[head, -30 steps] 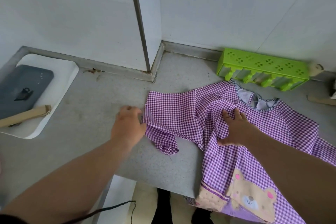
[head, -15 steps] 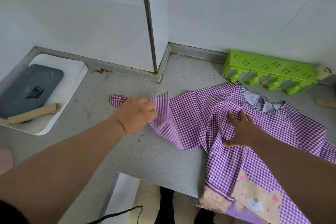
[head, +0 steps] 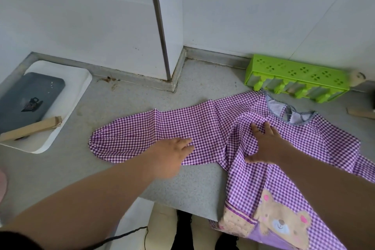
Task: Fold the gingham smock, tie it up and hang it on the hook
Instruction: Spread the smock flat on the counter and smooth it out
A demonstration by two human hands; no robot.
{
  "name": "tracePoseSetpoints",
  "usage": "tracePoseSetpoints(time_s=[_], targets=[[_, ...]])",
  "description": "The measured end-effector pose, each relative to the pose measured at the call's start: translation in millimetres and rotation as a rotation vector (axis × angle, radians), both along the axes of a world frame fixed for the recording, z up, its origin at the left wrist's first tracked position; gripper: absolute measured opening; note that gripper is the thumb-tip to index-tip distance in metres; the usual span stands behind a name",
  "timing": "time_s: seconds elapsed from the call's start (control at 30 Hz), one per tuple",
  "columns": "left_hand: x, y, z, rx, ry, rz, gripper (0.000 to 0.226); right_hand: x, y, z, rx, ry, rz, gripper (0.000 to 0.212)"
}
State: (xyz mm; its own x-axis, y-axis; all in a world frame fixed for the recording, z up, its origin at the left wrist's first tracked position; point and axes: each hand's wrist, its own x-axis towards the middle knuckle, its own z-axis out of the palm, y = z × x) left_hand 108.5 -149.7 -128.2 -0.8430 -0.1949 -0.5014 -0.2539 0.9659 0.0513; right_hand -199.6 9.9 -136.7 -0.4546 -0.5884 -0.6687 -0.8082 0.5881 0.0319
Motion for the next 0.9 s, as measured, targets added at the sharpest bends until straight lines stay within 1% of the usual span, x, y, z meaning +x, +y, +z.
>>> tracePoseSetpoints(time_s=[0.07, 0.13, 0.23, 0.37, 0.5, 0.57, 0.6, 0.67, 0.7, 0.73, 0.8, 0.87, 0.9], targets=[[-9, 11, -17, -0.016, -0.110, 0.073, 0.081, -1, 2, -1, -0.021, 0.003, 0.006, 0.147], [-14, 14, -26, -0.069, -0.173, 0.117, 0.083, -5, 7, -4, -0.038, 0.009, 0.018, 0.147], [-18, 2, -33, -0.113, -0.269, 0.142, 0.079, -11, 11, -5, -0.028, 0.007, 0.029, 0.147], [-21, -26, -39, -0.230, -0.358, 0.125, 0.076, -23, 11, -6, -0.021, 0.022, 0.055, 0.145], [-34, -38, -24, -0.275, -0.401, 0.160, 0.078, -36, 10, -7, -0.061, 0.040, 0.109, 0.142], [-45, -31, -13, -0.329, -0.339, 0.166, 0.077, -33, 13, -6, -0.098, 0.066, 0.087, 0.140], [-51, -24, -8, -0.336, -0.265, 0.161, 0.071, -29, 18, -5, -0.124, 0.099, 0.062, 0.138], [-65, -8, -2, -0.296, -0.088, 0.102, 0.050, -14, 29, -1, -0.177, 0.190, 0.006, 0.129], [-72, 2, -1, -0.268, -0.046, 0.068, 0.043, -4, 35, -1, -0.190, 0.222, -0.021, 0.123], [-80, 13, 1, -0.225, -0.054, 0.066, 0.039, 4, 43, -1, -0.189, 0.225, -0.048, 0.117], [-93, 34, -2, -0.066, -0.156, 0.185, 0.038, 15, 57, -7, -0.156, 0.144, -0.098, 0.111], [-101, 52, -13, 0.113, -0.261, 0.315, 0.032, 16, 69, -16, -0.125, 0.033, -0.126, 0.115], [-103, 59, -18, 0.195, -0.264, 0.374, 0.030, 12, 73, -18, -0.128, 0.000, -0.117, 0.117]])
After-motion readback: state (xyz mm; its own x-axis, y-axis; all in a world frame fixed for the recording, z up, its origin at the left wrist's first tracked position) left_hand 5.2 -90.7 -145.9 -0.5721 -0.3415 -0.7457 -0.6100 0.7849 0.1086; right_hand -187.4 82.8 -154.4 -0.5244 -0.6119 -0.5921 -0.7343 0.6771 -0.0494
